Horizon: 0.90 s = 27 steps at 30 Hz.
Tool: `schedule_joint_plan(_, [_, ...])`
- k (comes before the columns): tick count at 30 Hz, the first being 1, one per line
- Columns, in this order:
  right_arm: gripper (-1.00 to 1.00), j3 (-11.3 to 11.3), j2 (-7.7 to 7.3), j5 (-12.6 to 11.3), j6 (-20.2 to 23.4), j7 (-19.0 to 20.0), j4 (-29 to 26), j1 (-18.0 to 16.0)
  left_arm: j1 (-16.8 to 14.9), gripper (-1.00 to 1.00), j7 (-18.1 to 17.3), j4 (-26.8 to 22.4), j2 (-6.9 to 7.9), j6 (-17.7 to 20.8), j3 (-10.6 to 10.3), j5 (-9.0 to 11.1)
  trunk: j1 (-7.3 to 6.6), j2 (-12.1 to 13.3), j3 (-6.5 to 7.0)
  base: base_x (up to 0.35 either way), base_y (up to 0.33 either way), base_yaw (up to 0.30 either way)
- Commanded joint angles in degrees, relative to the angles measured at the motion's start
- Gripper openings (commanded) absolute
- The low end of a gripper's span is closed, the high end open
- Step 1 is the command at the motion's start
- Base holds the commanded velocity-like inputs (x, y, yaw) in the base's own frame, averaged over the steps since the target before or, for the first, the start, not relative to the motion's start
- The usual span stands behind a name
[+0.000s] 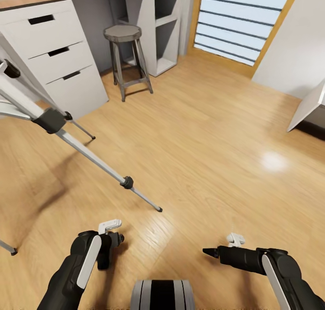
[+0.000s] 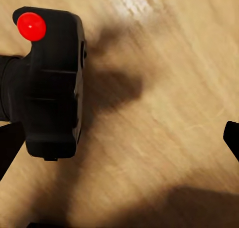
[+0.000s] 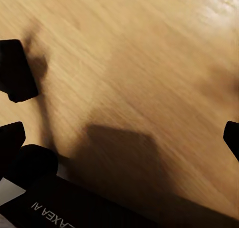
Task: Attach the digital camera to the camera tripod in the bedroom.
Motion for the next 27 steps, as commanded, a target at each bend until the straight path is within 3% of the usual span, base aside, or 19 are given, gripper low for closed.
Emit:
schedule_joint_plan(1, [1.0,-0.06,0.0,-0.34,0.41,-0.08,-0.02,-0.03,-0.02,1.0,0.5,-0.07,-0.05,0.19,0.09,0.61,0.01,-0.03,-0.27,0.0,0.0,0.0])
schedule_joint_plan(15, [1.0,-0.06,0.13,-0.34,0.41,-0.11,0.0,-0.03,-0.02,1.0,0.53,-0.05,0.07,0.19,0.16,0.58,0.37,-0.22,-3.37,0.0,0.0,0.0])
schedule_joint_plan(27, [1.0,0.0,0.18,-0.34,0.41,-0.12,0.02,-0.03,-0.02,1.0,0.46,-0.02,1.06,0.19,0.18,0.63,0.68,-0.38,-6.03,0.0,0.0,0.0])
